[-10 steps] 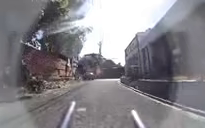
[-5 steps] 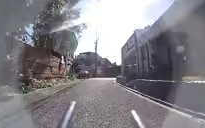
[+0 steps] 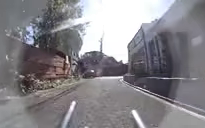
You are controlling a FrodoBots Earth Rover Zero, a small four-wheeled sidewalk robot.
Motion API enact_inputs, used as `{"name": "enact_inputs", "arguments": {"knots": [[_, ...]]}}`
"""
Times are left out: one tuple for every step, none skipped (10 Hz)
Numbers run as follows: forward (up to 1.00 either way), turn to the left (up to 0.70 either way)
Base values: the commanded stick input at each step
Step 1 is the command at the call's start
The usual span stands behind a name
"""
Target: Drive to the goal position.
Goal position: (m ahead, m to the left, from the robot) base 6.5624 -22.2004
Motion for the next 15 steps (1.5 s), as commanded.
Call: {"name": "enact_inputs", "arguments": {"knots": [[0.85, 0.00], [0.85, 0.00], [0.85, 0.00], [0.85, 0.06], [0.85, 0.04], [0.85, -0.16], [0.85, -0.34], [0.85, -0.34], [0.85, -0.31], [0.85, -0.14], [0.85, 0.00], [0.85, 0.00], [0.85, 0.00], [0.85, 0.00], [0.85, 0.00]]}}
